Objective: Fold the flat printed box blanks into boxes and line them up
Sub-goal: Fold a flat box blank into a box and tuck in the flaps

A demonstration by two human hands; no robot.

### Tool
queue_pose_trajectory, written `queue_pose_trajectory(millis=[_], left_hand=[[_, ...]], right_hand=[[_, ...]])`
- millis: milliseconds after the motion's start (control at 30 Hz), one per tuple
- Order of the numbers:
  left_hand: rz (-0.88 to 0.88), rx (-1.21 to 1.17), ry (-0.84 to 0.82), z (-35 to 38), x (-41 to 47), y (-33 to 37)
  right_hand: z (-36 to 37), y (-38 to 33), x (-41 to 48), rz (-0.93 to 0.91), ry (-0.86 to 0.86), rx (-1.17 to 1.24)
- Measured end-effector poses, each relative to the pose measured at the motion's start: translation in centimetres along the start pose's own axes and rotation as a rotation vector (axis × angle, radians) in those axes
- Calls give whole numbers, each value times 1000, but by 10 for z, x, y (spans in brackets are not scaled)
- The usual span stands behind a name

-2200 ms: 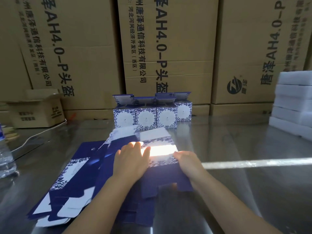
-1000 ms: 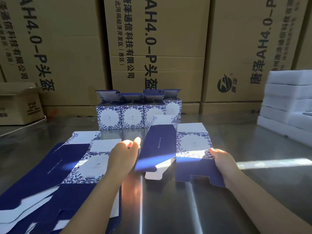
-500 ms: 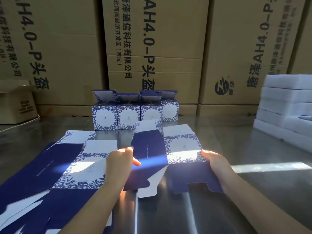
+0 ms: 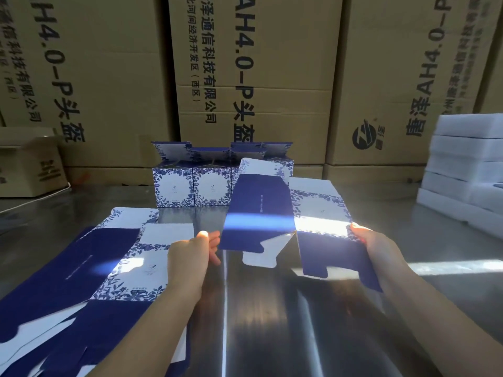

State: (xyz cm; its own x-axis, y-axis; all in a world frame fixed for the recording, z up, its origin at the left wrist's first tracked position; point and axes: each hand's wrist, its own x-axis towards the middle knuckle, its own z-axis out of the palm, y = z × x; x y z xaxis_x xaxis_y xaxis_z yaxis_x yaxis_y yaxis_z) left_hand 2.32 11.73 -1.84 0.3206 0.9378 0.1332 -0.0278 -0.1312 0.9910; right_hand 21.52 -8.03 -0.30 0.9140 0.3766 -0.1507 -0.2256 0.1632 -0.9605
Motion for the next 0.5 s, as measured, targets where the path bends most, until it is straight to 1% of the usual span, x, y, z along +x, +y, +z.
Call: queue_pose_trajectory(millis=[133,167,267,333,367,433,500], left_hand=[[-29,-28,98,2,0,5],[-66,-76,71,3,-1,6],[-207,-196,-85,2,-2,6],[-182,-154,-100,3,-4,5],[-149,-98,-88,5,-5,4],[-92,-28,-82,9,-7,3],[-92,-23,-124,13,-9,1]], right_hand=[[-1,-4,-8,-29,-69,-18],[1,-4,-10,-29,-84,-27],[3,-3,-11,-35,-141,-56],[3,-3,-11,-58,-174,-66],[3,-3,-12,-60,-212,-27],[1,-4,-12,-33,-361,104],[0,-5,-15,11,-461,211]])
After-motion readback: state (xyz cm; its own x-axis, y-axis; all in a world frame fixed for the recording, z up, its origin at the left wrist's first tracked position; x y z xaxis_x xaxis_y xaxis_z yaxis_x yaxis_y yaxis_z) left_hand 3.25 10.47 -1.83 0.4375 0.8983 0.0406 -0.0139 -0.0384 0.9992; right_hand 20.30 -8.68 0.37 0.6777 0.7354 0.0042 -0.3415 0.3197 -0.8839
